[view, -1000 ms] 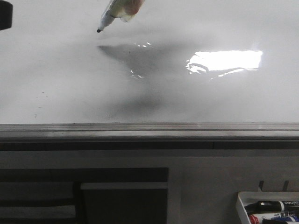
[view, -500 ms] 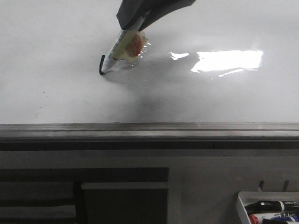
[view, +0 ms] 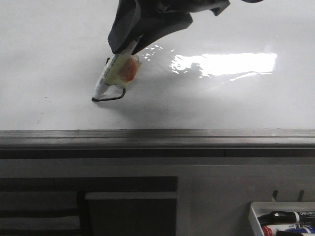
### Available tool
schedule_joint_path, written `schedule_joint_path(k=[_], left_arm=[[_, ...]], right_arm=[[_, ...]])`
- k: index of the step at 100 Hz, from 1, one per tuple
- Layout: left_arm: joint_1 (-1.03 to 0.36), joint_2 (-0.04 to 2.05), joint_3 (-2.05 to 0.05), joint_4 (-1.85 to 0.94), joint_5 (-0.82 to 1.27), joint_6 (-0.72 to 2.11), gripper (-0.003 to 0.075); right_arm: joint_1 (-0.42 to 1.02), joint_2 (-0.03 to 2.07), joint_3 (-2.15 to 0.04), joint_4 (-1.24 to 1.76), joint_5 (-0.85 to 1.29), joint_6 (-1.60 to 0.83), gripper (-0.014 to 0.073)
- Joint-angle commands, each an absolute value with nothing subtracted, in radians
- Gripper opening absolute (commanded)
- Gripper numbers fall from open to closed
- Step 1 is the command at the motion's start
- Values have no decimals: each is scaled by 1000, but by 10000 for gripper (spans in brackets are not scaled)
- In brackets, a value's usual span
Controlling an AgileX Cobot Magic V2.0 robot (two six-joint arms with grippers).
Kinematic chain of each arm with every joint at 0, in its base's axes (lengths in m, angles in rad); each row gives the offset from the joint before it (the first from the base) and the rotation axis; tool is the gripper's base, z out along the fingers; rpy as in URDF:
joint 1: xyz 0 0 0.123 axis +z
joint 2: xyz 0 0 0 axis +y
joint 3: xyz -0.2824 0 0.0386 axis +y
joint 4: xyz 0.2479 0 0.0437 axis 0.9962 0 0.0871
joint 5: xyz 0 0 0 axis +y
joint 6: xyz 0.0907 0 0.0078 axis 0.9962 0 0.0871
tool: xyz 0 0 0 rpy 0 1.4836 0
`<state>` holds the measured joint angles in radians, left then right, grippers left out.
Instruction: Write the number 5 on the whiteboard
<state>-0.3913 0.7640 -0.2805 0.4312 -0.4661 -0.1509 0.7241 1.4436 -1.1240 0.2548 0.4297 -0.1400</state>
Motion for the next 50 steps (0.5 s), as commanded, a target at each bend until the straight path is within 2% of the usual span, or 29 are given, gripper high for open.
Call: schedule_joint_path(k=[1,17,50], left_arm=[[-387,761,-307,409,-549,-151,398],[-387,761,-307,409,-549,-151,398],[-387,761,-307,409,-549,-151,398]], right_arm=[[718,1378,-1166,245,340,-151,-62],[706,1310,-1166,238,333,-151,-62],[683,1365,-1166,236,307,-151,-62]])
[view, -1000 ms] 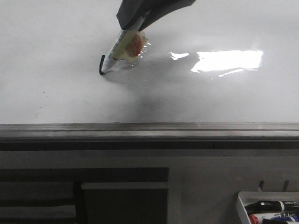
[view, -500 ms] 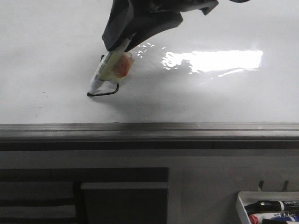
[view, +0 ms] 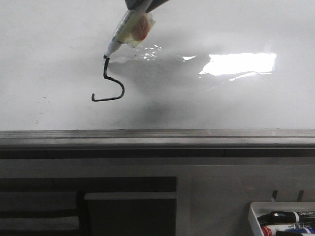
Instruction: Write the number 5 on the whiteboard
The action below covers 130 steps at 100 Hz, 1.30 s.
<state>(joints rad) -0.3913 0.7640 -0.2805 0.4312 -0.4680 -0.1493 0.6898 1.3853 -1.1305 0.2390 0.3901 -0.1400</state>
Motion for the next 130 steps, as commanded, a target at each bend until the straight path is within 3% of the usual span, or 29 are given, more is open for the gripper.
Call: schedule_joint_path(k=[1,67,96,130], left_arm=[[-387,761,-307,409,-549,-151,398],[-387,761,-307,443,-562,-151,398],[-443,791,-307,684,-624,-151,398],[-610,1043,-348,702,-665,-151,398]], right_arm=[[681,1365,-1166,236,306,-151,-62],[605,1315,-1166,190,387,-149,-61],[741,1287,-1166,192,461,-151,-61],[841,1294,-1166,190,522,-157,-61]])
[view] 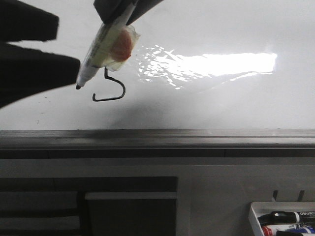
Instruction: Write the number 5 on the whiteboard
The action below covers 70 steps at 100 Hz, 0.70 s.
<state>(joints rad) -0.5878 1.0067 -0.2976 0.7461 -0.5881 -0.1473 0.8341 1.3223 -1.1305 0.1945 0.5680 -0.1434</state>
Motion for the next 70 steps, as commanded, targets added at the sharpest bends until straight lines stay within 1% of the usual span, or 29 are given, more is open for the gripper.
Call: schedule_joint_path(k=[1,22,27,32,37,42,44,49,53,70], left_arm=[[-610,1047,-350,700,-665,-151,398],[-610,1124,-391,691,-665,-151,397],[-610,1139,-395,690,-665,-151,384],[-610,1149,-398,690,-663,-151,347],[-610,1161,-398,690,-663,-151,283],[-610,1169,-398,690,-663,-151,182],[-610,1170,-398,690,-663,-151,154],[-610,1172,-398,690,-666,-151,44],[-610,1172,-398,690,-666,-151,-21],[-610,1172,-398,690,-666,-151,-20]], right_arm=[[841,1294,-1166,190,524,-157,-61],[848,1294,-1166,199,566,-157,-61],[848,1294,-1166,207,564,-157,-61],[848,1294,-1166,210,564,-157,-61],[848,1294,-1166,210,564,-157,-61],[848,1294,-1166,210,564,-157,-61],[848,1294,-1166,210,564,-157,-61],[848,1294,-1166,210,564,-157,-61],[848,1294,-1166,210,564,-157,-61],[848,1294,-1166,210,558,-157,-60]])
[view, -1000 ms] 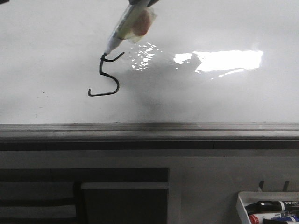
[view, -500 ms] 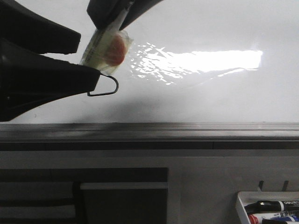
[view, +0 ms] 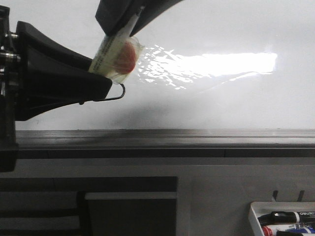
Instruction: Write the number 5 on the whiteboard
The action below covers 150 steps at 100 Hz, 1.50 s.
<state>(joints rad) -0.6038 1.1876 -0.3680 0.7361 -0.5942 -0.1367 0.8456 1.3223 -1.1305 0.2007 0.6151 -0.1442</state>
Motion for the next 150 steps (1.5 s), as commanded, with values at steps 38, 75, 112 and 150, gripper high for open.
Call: schedule_joint_path(k=[38,75,112,150], left_arm=[[-610,1172,-404,440,-551,-426,-20],[-585,1177,-499,0,-185,-495,-20],[-534,1177,-526,-9,-134,-493,-15],[-534,1177,-526,-45,-137,-493,362]], right_arm=[[794,1272,-1166,189,439,-157,471],[757,1204,-1166,165,449,-157,471],[756,1204,-1166,160,453,-157,471],[756,1204,-1166,160,487,-157,471]])
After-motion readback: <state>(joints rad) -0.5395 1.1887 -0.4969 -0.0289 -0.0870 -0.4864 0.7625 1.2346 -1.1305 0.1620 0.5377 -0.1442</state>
